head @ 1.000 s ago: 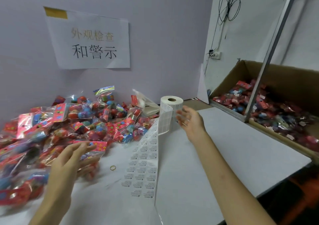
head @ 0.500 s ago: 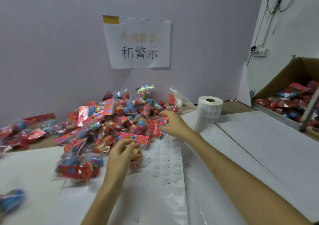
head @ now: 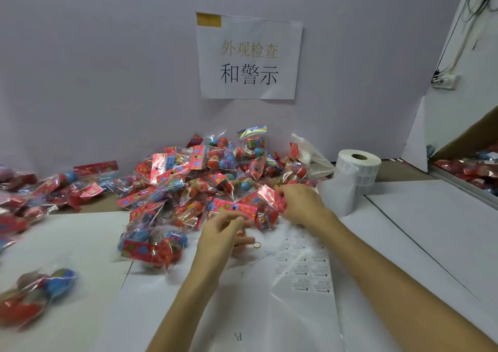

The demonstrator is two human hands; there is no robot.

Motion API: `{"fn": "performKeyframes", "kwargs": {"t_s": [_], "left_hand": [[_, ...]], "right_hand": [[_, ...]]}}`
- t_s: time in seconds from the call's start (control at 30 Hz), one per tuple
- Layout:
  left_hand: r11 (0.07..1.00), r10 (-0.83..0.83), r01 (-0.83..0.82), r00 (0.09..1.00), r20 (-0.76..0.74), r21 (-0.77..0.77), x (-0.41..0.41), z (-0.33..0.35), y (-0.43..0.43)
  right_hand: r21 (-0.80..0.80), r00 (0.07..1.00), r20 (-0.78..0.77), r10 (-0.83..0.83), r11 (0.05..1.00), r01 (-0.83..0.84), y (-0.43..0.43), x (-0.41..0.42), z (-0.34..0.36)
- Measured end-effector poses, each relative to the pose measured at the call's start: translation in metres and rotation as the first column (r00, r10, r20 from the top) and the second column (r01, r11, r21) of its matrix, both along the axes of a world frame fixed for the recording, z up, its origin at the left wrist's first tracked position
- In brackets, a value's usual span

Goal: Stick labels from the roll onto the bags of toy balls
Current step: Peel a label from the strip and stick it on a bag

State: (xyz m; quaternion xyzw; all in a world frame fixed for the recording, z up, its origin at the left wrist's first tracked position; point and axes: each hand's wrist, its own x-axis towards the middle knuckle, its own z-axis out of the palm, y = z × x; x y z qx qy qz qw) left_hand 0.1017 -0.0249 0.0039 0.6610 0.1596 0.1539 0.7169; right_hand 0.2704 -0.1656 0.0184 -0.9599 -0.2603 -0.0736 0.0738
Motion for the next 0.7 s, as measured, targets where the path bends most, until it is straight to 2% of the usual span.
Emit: {"fn": "performKeyframes", "kwargs": {"t_s": [0.1, 0.17, 0.3, 0.37, 0.4, 0.47, 0.5, 0.53, 0.6, 0.63, 0.67, 0.7], "left_hand": [[0.998, -0.042, 0.043, 0.999, -0.026, 0.044, 0.000, -0.004, -0.003], [0.996, -0.055, 0.058, 0.998, -0.044, 0.070, 0.001, -0.008, -0.004], [0.994, -0.077, 0.081, 0.996, -0.052, 0.073, 0.001, -0.007, -0.007], [0.994, -0.088, 0.091, 0.995, -0.054, 0.065, -0.001, -0.006, -0.008], [0.994, -0.093, 0.096, 0.994, -0.055, 0.060, -0.002, -0.005, -0.009], [0.994, -0.099, 0.101, 0.994, -0.055, 0.047, -0.003, -0.004, -0.009], [0.994, -0.103, 0.104, 0.993, -0.055, 0.031, -0.003, -0.004, -0.009], [0.994, -0.108, 0.109, 0.993, -0.050, 0.004, -0.004, -0.003, -0.009], [0.992, -0.122, 0.121, 0.992, -0.024, -0.048, -0.005, -0.003, -0.009], [0.990, -0.123, 0.122, 0.992, -0.009, -0.065, -0.005, -0.002, -0.008], [0.990, -0.116, 0.116, 0.993, 0.008, -0.083, -0.005, -0.002, -0.008], [0.989, -0.103, 0.105, 0.994, 0.024, -0.105, -0.004, -0.003, -0.007]], "right_hand": [[-0.156, 0.996, -0.073, 0.051, 0.986, -0.062, -0.013, -0.002, 0.008], [-0.175, 0.994, -0.106, 0.040, 0.983, -0.059, -0.021, -0.003, 0.010], [-0.216, 0.999, -0.004, 0.048, 0.975, -0.047, -0.028, -0.009, 0.009], [-0.133, 0.999, -0.012, 0.047, 0.990, -0.048, -0.033, -0.008, 0.009], [-0.037, 0.999, -0.033, 0.035, 0.999, -0.036, -0.037, -0.006, 0.012], [0.268, 0.997, -0.072, -0.016, 0.963, 0.035, -0.044, -0.004, 0.019], [0.452, 0.995, -0.090, -0.043, 0.888, 0.079, -0.047, -0.004, 0.021], [0.626, 0.993, -0.102, -0.062, 0.771, 0.112, -0.049, -0.006, 0.023], [0.874, 0.985, -0.170, -0.027, 0.458, 0.163, -0.051, -0.015, 0.023], [0.940, 0.967, -0.245, 0.073, 0.262, 0.219, -0.050, -0.022, 0.022], [0.949, 0.923, -0.315, 0.221, 0.067, 0.308, -0.048, -0.029, 0.020], [0.911, 0.858, -0.346, 0.380, -0.082, 0.404, -0.046, -0.037, 0.017]]}}
